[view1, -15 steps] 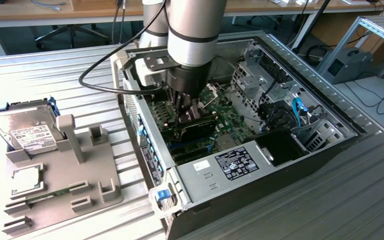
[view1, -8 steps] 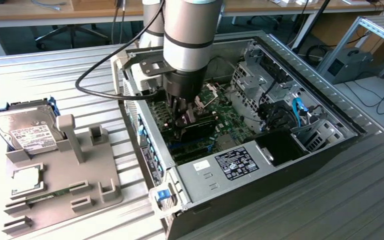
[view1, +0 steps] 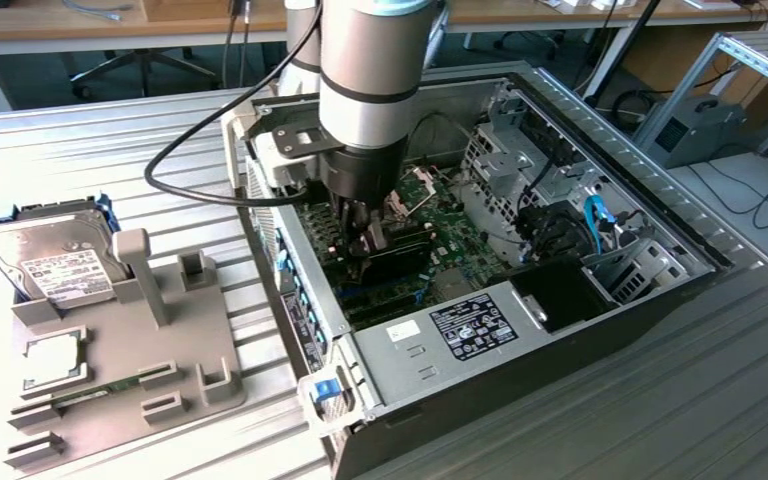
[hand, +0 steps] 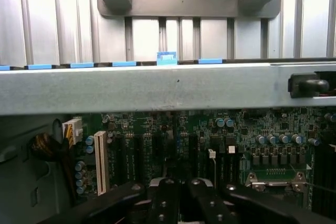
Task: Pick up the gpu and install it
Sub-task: 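Press down on the gpu until it lock into place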
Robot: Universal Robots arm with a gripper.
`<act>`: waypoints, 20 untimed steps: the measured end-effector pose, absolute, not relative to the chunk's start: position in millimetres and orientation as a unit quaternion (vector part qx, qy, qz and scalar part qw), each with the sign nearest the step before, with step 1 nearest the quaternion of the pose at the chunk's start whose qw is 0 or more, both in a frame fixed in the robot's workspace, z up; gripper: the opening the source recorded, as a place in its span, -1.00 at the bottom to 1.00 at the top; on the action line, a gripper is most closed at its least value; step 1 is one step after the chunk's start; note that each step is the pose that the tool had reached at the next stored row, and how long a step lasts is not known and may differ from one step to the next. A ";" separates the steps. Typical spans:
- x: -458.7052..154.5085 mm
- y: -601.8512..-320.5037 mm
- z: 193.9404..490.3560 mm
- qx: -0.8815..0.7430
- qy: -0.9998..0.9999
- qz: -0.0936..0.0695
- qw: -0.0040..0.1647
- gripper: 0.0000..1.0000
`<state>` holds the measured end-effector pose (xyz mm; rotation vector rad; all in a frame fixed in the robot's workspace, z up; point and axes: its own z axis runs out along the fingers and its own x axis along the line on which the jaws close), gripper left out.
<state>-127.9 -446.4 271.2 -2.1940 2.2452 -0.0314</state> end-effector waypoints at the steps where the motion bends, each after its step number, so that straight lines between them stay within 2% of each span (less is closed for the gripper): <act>1: -128.0 -446.4 270.9 -0.699 0.715 -0.010 0.001 -0.79; 7: -128.1 -446.2 271.6 -0.699 0.715 -0.011 0.001 -0.79; 14: -126.5 -446.0 286.4 -0.699 0.715 -0.013 -0.002 -0.79; 20: -97.8 -446.0 286.8 -0.699 0.715 -0.011 -0.005 -0.79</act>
